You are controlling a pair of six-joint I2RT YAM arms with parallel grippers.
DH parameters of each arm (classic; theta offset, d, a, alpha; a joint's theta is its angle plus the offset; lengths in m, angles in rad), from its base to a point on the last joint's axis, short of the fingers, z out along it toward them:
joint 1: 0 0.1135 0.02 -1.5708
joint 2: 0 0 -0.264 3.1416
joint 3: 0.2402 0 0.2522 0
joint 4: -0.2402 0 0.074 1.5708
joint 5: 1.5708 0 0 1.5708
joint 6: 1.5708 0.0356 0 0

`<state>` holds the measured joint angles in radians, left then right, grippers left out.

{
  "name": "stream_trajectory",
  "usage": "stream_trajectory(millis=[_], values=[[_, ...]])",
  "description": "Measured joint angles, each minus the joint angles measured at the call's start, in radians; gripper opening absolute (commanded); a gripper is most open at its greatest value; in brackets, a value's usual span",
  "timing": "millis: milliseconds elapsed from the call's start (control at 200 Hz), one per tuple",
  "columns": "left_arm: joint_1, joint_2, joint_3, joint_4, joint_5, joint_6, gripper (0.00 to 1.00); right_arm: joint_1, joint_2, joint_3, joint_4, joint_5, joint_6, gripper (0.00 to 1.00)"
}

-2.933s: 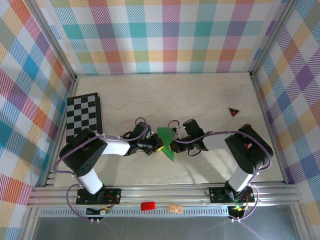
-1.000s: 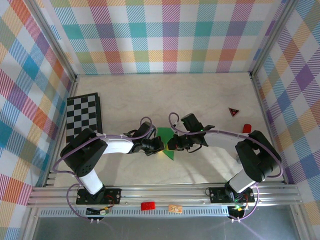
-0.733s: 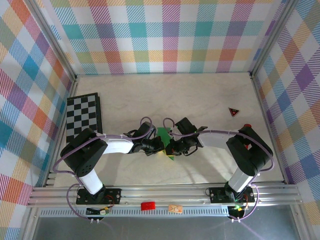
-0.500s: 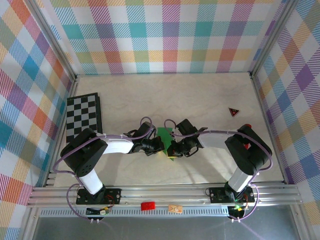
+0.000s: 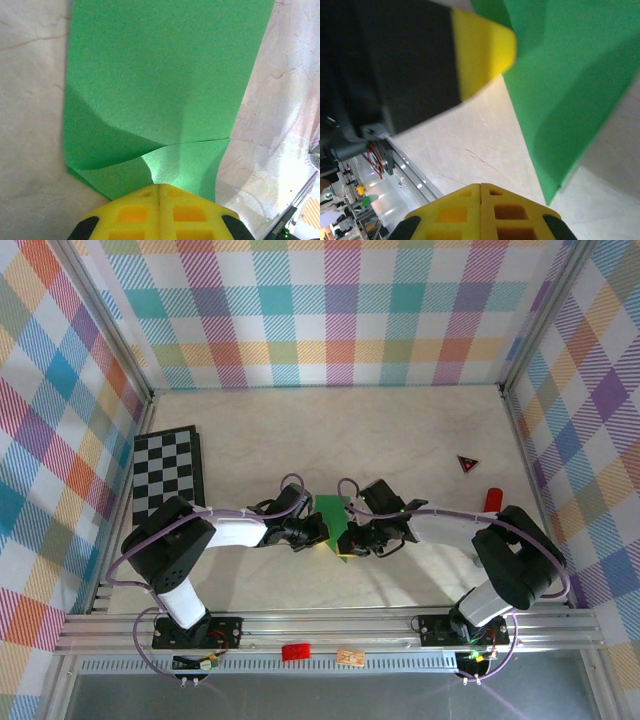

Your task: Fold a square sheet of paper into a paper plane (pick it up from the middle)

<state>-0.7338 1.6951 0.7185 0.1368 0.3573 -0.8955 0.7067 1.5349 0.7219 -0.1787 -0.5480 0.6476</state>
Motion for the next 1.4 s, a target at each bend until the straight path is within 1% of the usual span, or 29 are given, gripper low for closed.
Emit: stream_trajectory(millis=[70,195,280,385,500,620,725,910,1030,1110,1245,1400], values=[[0.0,0.0,0.0,0.0,0.0,0.0,0.0,0.0,0.019,0.023,0.014,0.005,0.005,0.07],[-0.002,0.0,0.0,0.001,0.0,0.0,0.0,0.002,0.103,0.052,0.058,0.015,0.026,0.07],[-0.002,0.0,0.0,0.002,-0.001,0.0,0.0,0.004,0.151,0.052,0.071,0.027,0.03,0.08],[-0.002,0.001,0.0,0.003,0.0,0.0,0.0,0.009,0.166,0.035,0.076,0.043,0.029,0.09],[-0.004,0.005,0.0,0.012,0.002,0.0,0.0,0.01,0.141,-0.006,0.092,0.043,0.015,0.1],[-0.004,0.011,0.0,0.023,0.008,0.0,0.0,0.011,0.064,-0.096,0.1,0.04,-0.002,0.1],[-0.004,0.014,0.0,0.029,0.015,0.0,0.0,0.011,0.02,-0.14,0.097,0.039,-0.008,0.1],[-0.004,0.015,0.0,0.031,0.016,0.0,0.0,0.015,-0.039,-0.149,0.037,0.039,-0.007,0.09],[-0.004,0.015,0.0,0.031,0.016,0.0,0.0,0.015,-0.054,-0.106,0.019,0.042,-0.004,0.08],[-0.004,0.015,0.0,0.031,0.017,0.0,0.0,0.015,-0.035,-0.053,0.019,0.058,-0.003,0.07],[-0.004,0.015,0.0,0.031,0.018,0.0,0.0,0.015,0.075,0.039,0.044,0.091,0.003,0.07],[-0.004,0.015,0.0,0.031,0.016,0.0,0.0,0.015,0.158,0.03,0.081,0.092,0.012,0.07]])
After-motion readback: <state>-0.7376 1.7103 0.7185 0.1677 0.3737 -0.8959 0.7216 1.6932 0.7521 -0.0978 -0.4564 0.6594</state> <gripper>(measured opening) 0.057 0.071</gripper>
